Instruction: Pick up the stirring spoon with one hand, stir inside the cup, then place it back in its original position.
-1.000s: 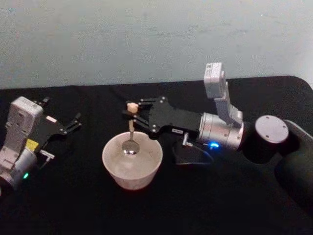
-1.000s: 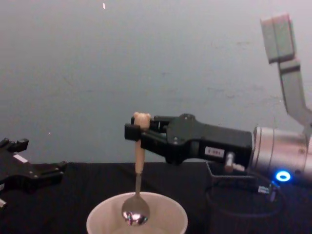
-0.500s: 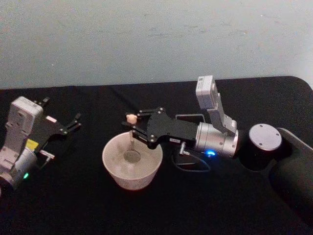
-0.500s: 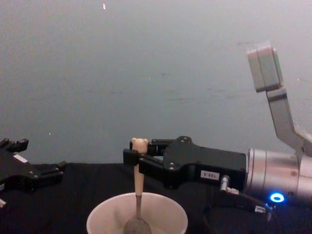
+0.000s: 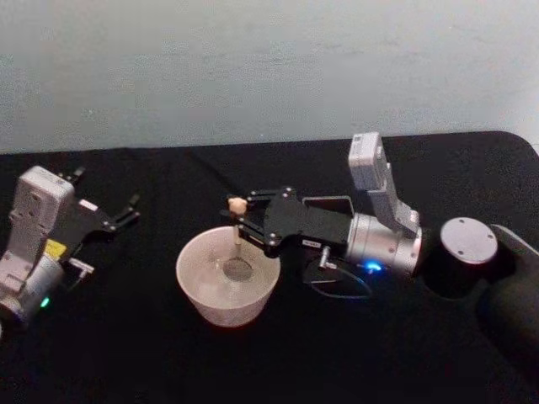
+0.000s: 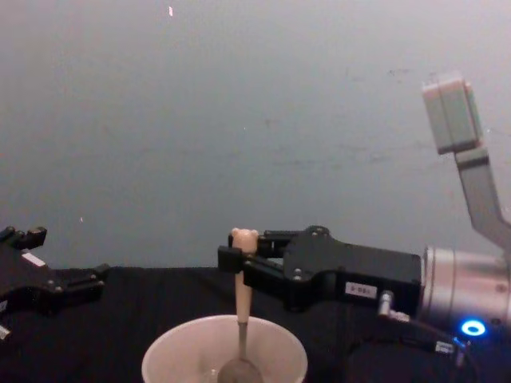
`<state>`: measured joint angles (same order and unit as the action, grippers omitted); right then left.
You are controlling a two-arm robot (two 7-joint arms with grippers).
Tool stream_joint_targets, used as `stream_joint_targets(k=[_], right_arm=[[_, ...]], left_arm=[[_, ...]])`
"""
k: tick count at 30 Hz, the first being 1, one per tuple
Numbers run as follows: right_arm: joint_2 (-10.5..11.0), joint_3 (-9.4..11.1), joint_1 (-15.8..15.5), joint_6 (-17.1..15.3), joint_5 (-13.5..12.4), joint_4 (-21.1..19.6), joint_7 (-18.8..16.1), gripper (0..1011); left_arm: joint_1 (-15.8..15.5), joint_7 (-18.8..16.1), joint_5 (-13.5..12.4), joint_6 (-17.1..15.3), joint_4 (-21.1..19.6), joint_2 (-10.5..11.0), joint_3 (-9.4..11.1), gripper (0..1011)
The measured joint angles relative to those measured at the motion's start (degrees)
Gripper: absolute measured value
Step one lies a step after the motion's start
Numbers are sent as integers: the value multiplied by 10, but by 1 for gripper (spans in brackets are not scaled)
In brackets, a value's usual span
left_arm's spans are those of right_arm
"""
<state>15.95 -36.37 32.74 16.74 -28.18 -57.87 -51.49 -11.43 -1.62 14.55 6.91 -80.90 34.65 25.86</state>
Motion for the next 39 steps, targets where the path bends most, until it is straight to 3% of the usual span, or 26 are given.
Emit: stream_joint_targets(k=[14, 21, 31, 39], right_arm=[[42, 11, -44, -25, -16, -80, 6, 211], [48, 6, -56, -34, -27, -104, 1, 211], [25, -10, -40, -30, -29, -80, -4, 211], [-8, -17, -6, -15, -16, -18, 0, 211]], left_arm=[[0, 0, 0, 0, 0, 0, 0, 1001], [0, 0, 0, 0, 0, 0, 0, 1001], [0, 0, 0, 0, 0, 0, 0, 1001], [0, 0, 0, 0, 0, 0, 0, 1001]])
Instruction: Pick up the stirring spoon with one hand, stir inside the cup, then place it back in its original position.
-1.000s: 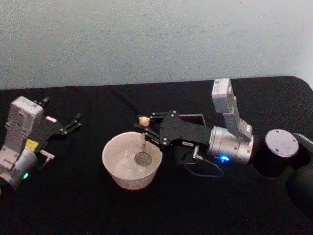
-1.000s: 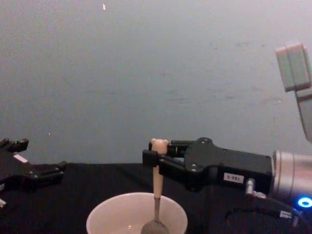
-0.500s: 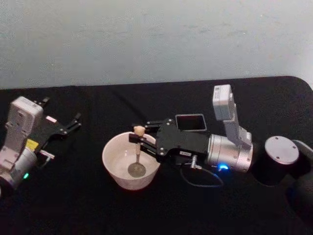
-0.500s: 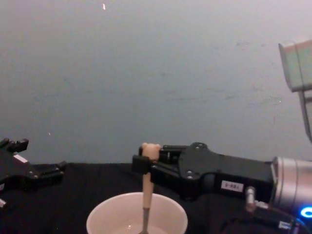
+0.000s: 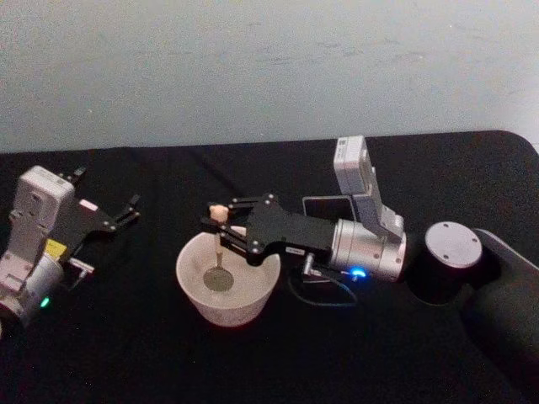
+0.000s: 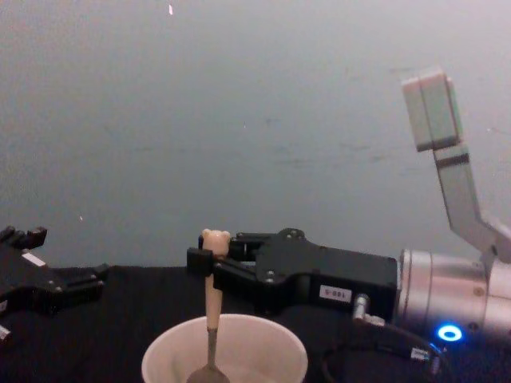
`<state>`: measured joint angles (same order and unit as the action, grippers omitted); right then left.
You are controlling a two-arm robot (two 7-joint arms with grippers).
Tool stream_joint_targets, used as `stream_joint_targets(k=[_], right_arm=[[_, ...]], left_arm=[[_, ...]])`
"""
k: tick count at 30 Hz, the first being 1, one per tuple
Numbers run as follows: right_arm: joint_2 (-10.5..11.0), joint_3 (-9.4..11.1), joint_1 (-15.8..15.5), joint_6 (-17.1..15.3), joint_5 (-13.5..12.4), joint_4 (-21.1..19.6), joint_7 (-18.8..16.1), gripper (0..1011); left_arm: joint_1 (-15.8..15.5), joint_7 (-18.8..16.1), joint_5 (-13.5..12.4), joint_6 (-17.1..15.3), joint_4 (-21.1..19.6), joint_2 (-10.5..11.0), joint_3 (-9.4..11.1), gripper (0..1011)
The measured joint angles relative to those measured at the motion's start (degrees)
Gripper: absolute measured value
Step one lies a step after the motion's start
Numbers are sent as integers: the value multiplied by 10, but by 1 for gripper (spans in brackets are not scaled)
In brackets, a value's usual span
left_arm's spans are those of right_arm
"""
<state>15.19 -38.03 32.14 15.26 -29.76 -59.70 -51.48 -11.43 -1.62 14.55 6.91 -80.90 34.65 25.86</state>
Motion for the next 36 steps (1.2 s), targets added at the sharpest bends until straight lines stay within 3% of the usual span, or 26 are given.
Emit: stream_joint_targets(k=[6, 14, 24, 36], right_arm=[[-9, 5, 11, 7, 5, 21, 5, 211], [-4, 15, 11, 7, 10, 25, 13, 211], [17, 26, -8, -3, 11, -5, 20, 211], [52, 32, -48, -22, -2, -71, 21, 211]], left_arm=[[0, 0, 0, 0, 0, 0, 0, 1001], [0, 0, 0, 0, 0, 0, 0, 1001], [0, 0, 0, 0, 0, 0, 0, 1001], [0, 0, 0, 0, 0, 0, 0, 1001]])
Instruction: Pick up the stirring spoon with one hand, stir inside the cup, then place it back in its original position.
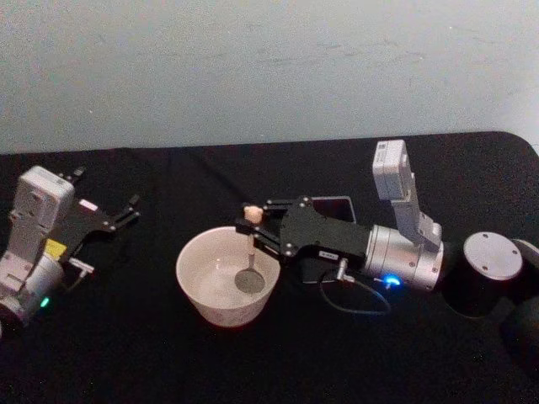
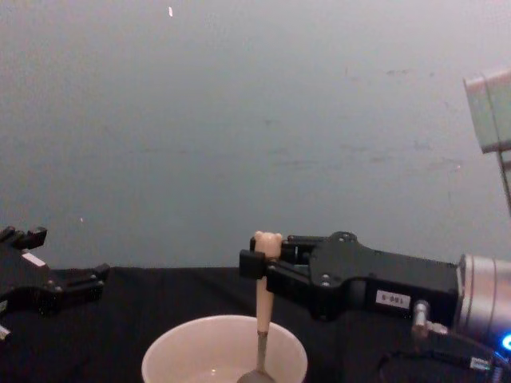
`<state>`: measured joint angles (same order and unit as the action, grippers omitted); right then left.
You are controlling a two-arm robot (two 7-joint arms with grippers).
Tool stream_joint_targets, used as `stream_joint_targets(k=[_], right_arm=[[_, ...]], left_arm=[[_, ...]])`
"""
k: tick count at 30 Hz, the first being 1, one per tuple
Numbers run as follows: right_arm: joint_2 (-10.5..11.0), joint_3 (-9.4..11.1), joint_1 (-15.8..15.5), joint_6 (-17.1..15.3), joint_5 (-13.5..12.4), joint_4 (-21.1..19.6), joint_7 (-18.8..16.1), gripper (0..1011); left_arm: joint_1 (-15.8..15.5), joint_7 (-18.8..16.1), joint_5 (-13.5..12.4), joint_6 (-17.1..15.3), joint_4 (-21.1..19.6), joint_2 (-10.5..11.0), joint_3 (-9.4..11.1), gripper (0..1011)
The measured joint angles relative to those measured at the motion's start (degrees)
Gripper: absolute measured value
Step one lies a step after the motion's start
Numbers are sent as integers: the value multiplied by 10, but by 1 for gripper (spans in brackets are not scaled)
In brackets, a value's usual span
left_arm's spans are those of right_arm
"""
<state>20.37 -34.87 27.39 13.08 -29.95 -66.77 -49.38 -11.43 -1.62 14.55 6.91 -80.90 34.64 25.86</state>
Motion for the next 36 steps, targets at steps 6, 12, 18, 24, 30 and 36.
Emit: stream_joint_targets(k=[6, 12, 18, 24, 30, 36], right_arm=[[5, -8, -10, -4, -8, -22, -11, 211], [-2, -20, -7, -5, -11, -18, -20, 211], [-22, -28, 11, 2, -9, 9, -21, 211], [-36, -28, 29, 12, -4, 39, -17, 211], [-41, -22, 40, 17, 1, 57, -9, 211], [-38, -16, 40, 18, 3, 59, -5, 211]], left_arm=[[0, 0, 0, 0, 0, 0, 0, 1001], [0, 0, 0, 0, 0, 0, 0, 1001], [0, 0, 0, 0, 0, 0, 0, 1002], [0, 0, 0, 0, 0, 0, 0, 1001], [0, 0, 0, 0, 0, 0, 0, 1001], [0, 0, 0, 0, 0, 0, 0, 1001]])
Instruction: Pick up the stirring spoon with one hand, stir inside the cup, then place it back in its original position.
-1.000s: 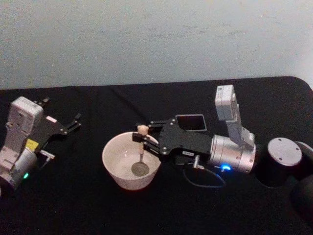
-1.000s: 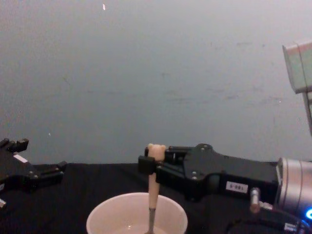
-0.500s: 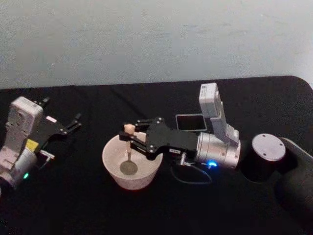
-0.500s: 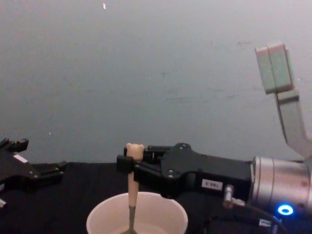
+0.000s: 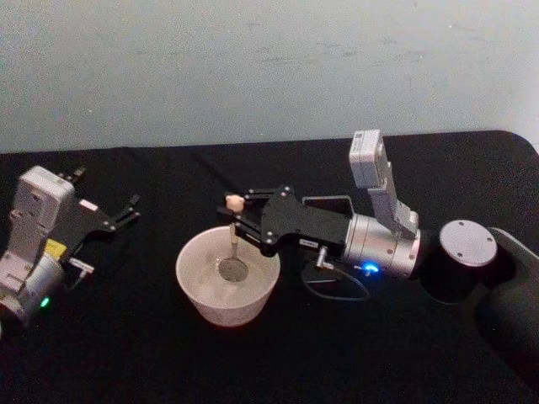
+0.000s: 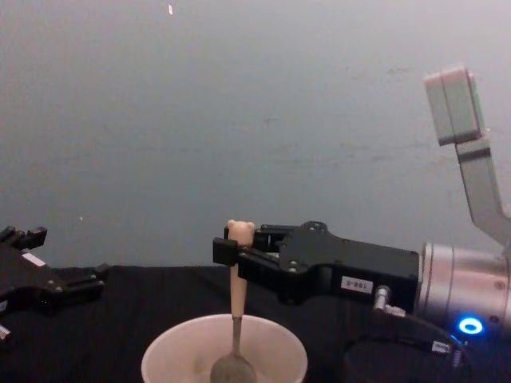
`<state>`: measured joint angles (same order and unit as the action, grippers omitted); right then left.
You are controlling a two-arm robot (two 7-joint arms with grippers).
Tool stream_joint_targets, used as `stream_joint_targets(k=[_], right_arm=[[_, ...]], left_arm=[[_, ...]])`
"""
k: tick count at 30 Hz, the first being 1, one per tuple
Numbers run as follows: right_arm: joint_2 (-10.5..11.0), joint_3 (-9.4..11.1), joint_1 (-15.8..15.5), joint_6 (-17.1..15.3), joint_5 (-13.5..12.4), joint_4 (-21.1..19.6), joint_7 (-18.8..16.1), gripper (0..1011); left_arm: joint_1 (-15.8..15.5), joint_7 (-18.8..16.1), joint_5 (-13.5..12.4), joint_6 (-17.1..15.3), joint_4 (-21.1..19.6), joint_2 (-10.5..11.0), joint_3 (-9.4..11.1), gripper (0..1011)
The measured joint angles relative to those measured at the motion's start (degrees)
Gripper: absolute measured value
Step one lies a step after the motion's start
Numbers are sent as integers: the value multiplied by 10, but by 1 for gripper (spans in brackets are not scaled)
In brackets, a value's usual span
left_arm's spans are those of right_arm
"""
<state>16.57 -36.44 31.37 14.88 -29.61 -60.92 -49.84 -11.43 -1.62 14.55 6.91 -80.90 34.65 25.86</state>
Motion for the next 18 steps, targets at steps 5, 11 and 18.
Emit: stream_joint_targets(k=[5, 11, 18], right_arm=[[3, 3, -2, 0, 1, -3, 2, 211], [13, 8, -8, -1, 5, -13, 6, 211], [37, 15, -28, -10, 2, -45, 8, 211]], left_arm=[[0, 0, 0, 0, 0, 0, 0, 1001], [0, 0, 0, 0, 0, 0, 0, 1001], [0, 0, 0, 0, 0, 0, 0, 1001]])
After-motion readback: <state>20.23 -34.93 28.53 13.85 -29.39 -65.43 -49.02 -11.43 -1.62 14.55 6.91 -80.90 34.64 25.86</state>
